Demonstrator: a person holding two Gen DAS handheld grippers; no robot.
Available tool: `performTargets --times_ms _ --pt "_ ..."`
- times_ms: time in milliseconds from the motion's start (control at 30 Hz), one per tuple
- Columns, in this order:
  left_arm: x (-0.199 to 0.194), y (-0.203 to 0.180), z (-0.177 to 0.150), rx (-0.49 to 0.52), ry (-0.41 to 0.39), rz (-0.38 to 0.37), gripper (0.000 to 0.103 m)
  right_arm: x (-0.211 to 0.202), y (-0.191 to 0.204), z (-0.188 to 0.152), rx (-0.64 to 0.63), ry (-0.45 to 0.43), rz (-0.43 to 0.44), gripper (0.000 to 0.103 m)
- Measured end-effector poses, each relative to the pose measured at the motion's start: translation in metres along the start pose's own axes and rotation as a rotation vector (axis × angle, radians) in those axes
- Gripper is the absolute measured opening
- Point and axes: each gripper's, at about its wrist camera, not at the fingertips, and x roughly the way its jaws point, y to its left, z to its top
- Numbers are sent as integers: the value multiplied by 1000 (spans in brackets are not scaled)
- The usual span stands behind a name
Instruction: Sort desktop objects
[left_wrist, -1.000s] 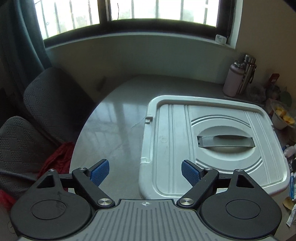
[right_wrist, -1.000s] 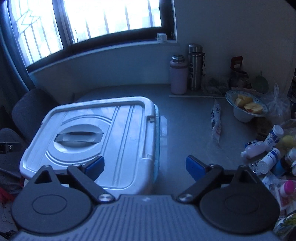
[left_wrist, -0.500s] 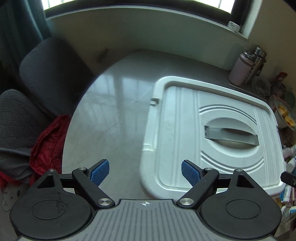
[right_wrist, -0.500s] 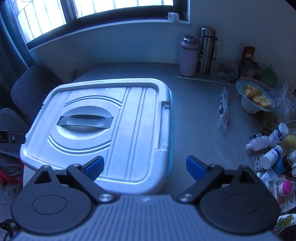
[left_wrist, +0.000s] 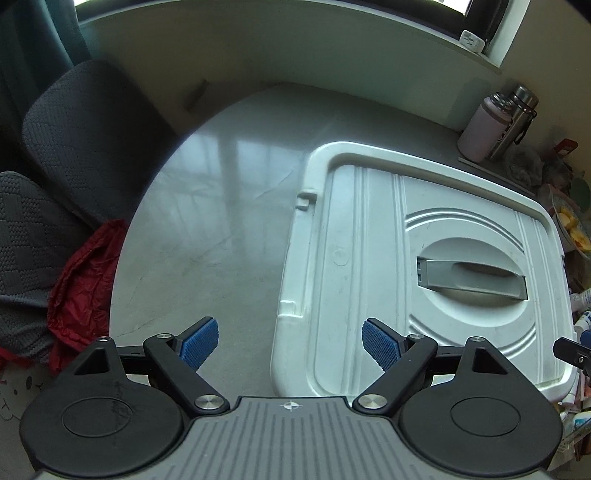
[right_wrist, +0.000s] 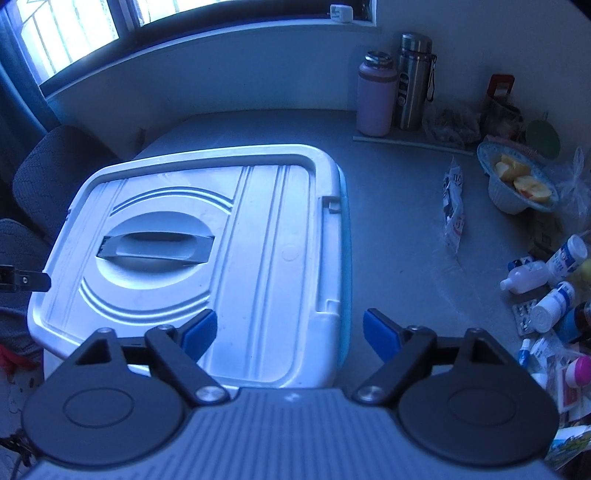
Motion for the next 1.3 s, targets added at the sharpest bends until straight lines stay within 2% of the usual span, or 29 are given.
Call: performTargets --times_ms 133,200,300,367,400,567,600,767,1133,1233,1300 --pt "9 3 3 12 15 -1 87 4 -2 2 18 15 13 79" --pt "11 4 4 19 12 -10 86 7 -3 3 18 27 17 69" --pt "15 2 3 32 9 -51 84 10 -4 5 22 36 19 67" --pt "17 1 2 38 6 -101 72 10 -6 7 24 43 23 66" --pt "17 0 2 37 7 -117 72 10 -6 8 25 45 25 64" --pt "19 -4 2 47 7 -108 70 8 -14 9 50 39 31 55" --pt "20 -5 2 51 5 -104 69 7 -14 9 51 39 27 50" --pt "20 -9 6 64 8 -97 60 6 -15 12 50 41 6 49" --pt "22 -9 16 71 15 -66 60 12 -12 16 45 52 -2 49" --pt "24 -11 16 81 17 -68 67 12 -12 14 35 52 2 54" --pt "24 -10 15 74 26 -72 68 12 -12 14 36 58 15 58"
